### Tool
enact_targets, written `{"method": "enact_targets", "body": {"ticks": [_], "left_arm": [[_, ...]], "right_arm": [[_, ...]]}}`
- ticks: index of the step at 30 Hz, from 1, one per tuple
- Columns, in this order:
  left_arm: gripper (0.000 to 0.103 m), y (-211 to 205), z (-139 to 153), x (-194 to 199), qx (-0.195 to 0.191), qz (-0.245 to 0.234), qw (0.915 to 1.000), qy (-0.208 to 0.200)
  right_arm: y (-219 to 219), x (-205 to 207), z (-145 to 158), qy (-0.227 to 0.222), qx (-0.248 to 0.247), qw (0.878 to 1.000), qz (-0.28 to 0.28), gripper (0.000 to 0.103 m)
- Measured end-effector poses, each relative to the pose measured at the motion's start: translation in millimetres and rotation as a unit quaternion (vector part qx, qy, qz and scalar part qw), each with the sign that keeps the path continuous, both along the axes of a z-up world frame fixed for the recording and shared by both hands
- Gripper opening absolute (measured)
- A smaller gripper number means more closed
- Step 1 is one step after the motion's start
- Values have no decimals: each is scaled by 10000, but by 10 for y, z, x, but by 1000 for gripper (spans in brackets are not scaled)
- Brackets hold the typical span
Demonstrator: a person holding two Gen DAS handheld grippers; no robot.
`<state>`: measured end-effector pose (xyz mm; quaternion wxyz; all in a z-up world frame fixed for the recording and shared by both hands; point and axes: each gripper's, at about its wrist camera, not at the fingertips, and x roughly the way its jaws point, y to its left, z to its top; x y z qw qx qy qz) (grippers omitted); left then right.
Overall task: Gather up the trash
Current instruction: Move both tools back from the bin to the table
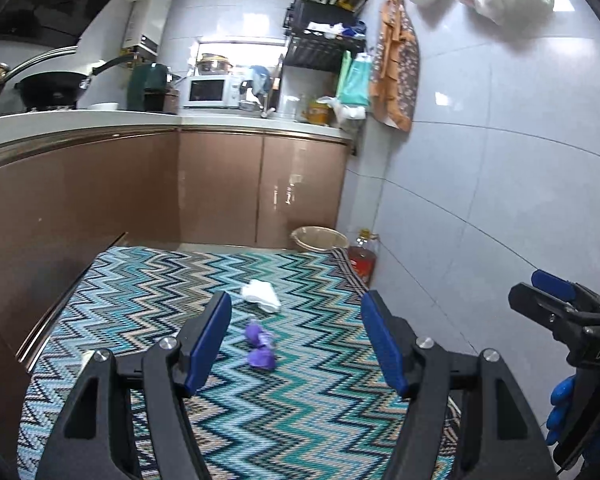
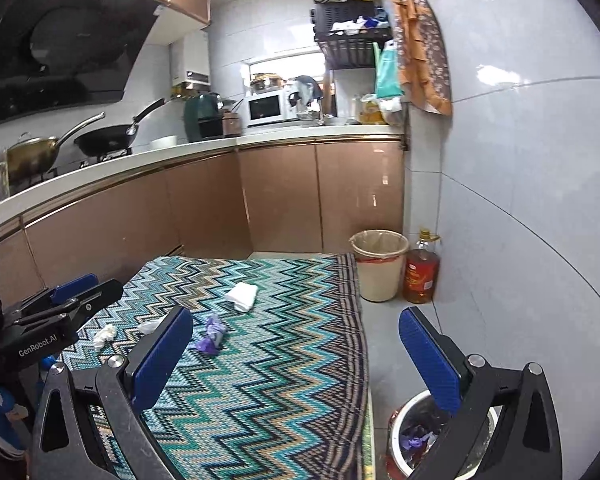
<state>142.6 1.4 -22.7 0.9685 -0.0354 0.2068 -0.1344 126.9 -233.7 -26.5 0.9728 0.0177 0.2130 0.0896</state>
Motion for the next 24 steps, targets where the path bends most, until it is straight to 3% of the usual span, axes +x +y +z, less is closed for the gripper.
{"method": "enact_targets", "body": {"ticks": [14,24], "left_arm": [[67,648,-237,-4,-87,513,9985,184],[70,882,-416,27,-199,711,9962,467]], "right_arm": [[708,219,-127,197,-257,9985,452,103],[1042,268,-288,455,-411,9952,761,103]]}}
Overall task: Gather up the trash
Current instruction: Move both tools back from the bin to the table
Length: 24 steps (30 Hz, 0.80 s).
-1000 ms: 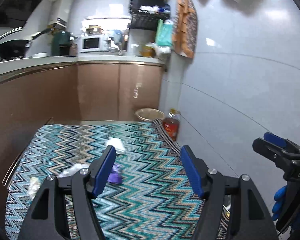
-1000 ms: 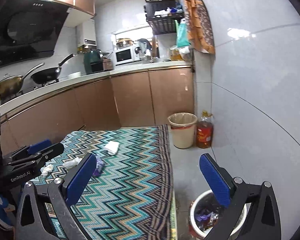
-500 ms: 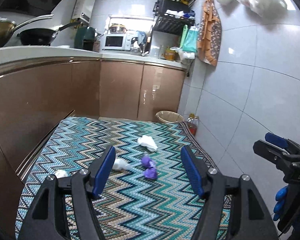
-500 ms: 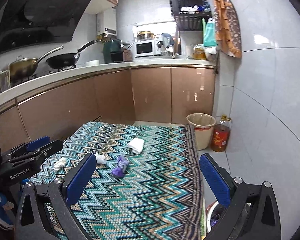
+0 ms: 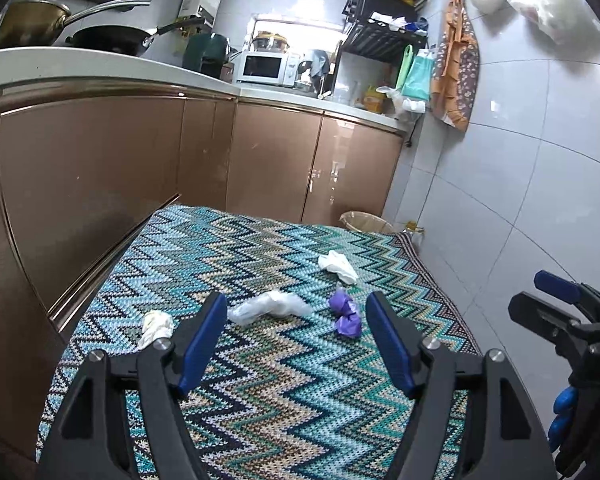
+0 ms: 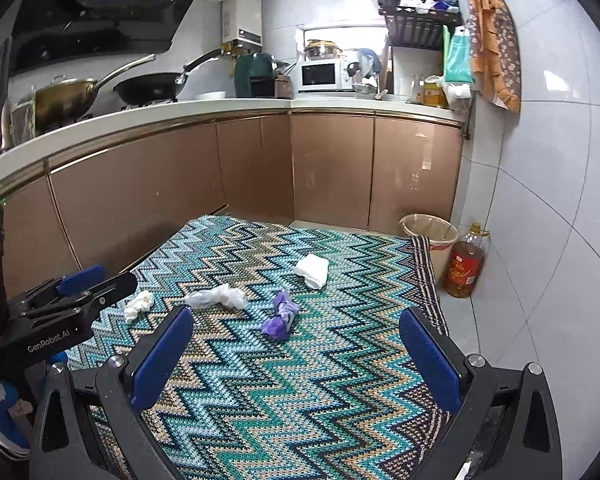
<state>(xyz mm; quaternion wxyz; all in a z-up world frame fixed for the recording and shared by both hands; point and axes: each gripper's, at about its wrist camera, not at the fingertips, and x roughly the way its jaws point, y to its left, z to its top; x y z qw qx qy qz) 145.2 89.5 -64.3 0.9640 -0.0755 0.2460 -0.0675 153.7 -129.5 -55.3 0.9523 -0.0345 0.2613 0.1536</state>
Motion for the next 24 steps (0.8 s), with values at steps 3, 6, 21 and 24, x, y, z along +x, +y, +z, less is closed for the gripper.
{"method": "enact_targets", "body": {"ticks": [3,6,21,24], "left_arm": [[71,25,-17,-16,11,58,10000,1],[71,27,-32,-47,43,126,9999,-5],[71,4,32,-259,72,391,9991,-132],[71,88,81,-321,17,623,9977,-266]], "right_arm": [[51,0,-32,55,-13,10000,62,103],[70,-21,-50,68,-47,9999,66,103],[-39,-269,72,-143,-27,9999,57,103],[-89,-354,152,-301,58,9995,77,103]]}}
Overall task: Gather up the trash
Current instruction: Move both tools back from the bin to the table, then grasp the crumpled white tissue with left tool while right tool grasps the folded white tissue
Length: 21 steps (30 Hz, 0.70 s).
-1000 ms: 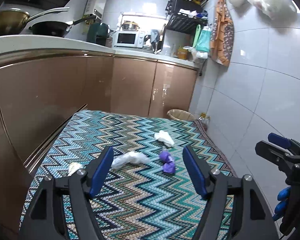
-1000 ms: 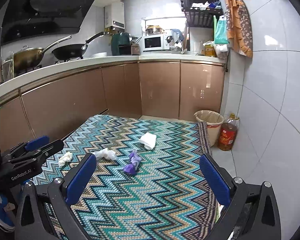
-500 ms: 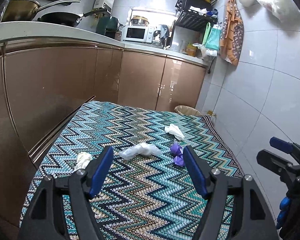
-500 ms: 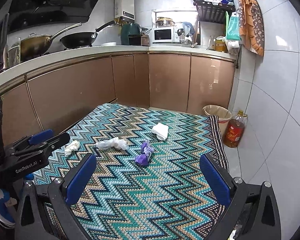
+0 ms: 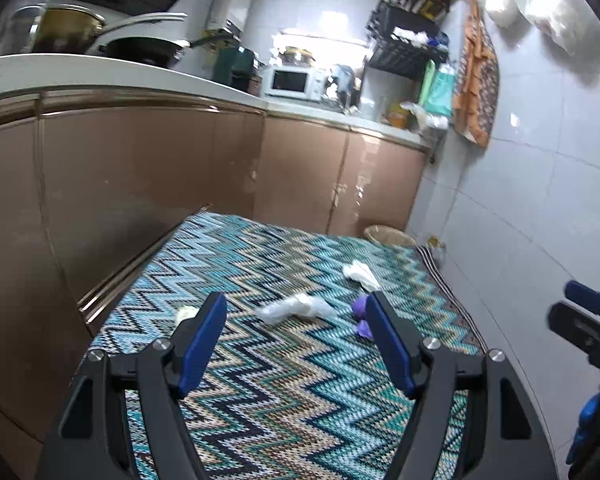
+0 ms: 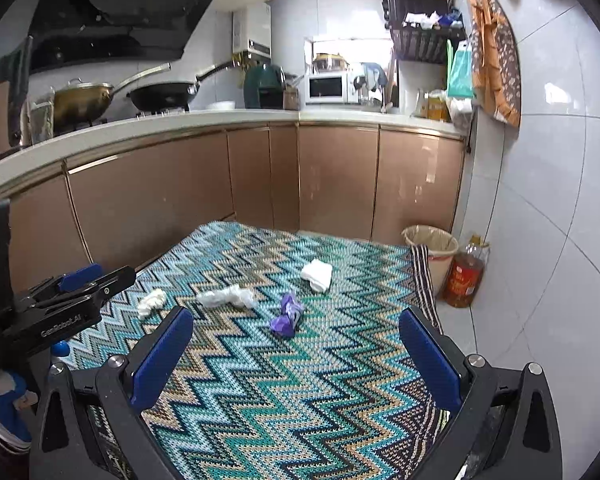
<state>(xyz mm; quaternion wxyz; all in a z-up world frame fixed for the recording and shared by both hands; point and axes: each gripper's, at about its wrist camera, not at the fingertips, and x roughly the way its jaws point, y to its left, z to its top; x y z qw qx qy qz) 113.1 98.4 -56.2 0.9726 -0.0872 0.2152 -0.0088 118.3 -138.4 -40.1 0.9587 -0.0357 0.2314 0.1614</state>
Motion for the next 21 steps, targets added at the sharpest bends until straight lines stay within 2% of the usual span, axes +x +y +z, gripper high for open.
{"method": "enact_targets", "body": {"ticks": [4,12,15,21], "left_arm": [[71,152,61,-85,-30,253,9996,-80],[71,522,4,-115,116,702,9973,204],[71,688,-57,-105,170,903,9952,324],[71,1000,-230,-3,13,1127,9915,646]], "right_arm": [[-83,-119,90,-180,163,9997,26,103],[-235,-219,207,-406,478,9980,121,103],[-242,-126,169,-193,463,9985,202,103],[-280,82,-11,162,523,9982,244,103]]}}
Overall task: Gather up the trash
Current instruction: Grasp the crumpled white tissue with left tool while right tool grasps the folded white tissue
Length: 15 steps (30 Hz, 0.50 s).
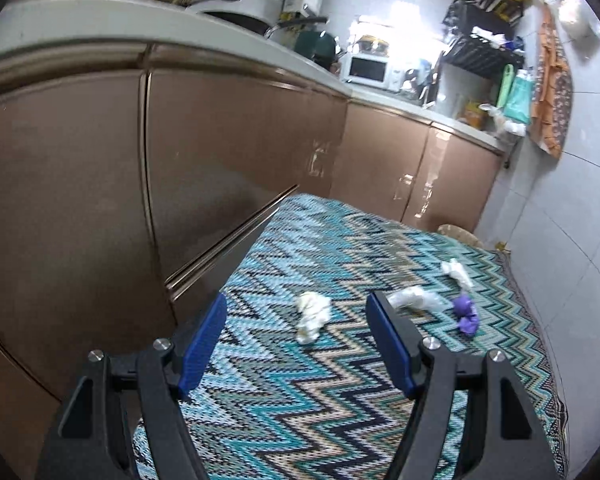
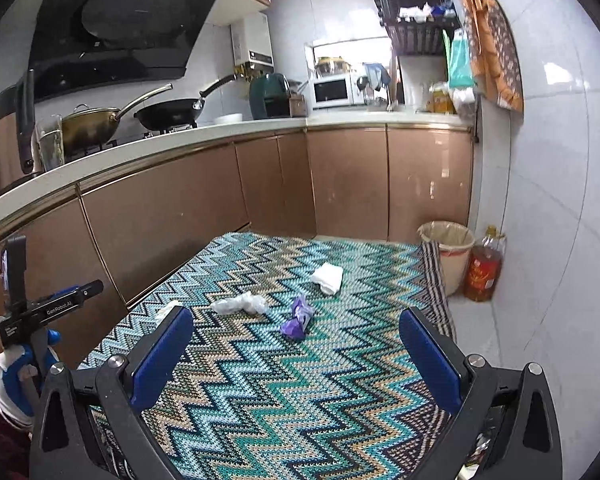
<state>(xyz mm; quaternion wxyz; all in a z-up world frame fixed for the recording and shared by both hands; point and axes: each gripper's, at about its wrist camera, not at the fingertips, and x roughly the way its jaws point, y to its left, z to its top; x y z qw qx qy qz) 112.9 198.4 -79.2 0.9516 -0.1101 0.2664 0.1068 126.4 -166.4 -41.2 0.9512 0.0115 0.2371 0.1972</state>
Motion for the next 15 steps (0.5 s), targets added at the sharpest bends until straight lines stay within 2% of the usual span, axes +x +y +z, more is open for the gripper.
{"method": "enact_targets", "body": {"ticks": [4,9,15], "left_arm": [[71,113,-135,137,-143,-17,9996,225],[71,29,-301,418,-72,-261,9983,509],[70,-5,-605,841,-262,-550,9941,895]], "right_arm": [[-47,148,-93,147,27,9999,14,103],[-45,441,-239,409,-33,9991,67,103],[40,898,-455,750,-108,9968,261,85]]}}
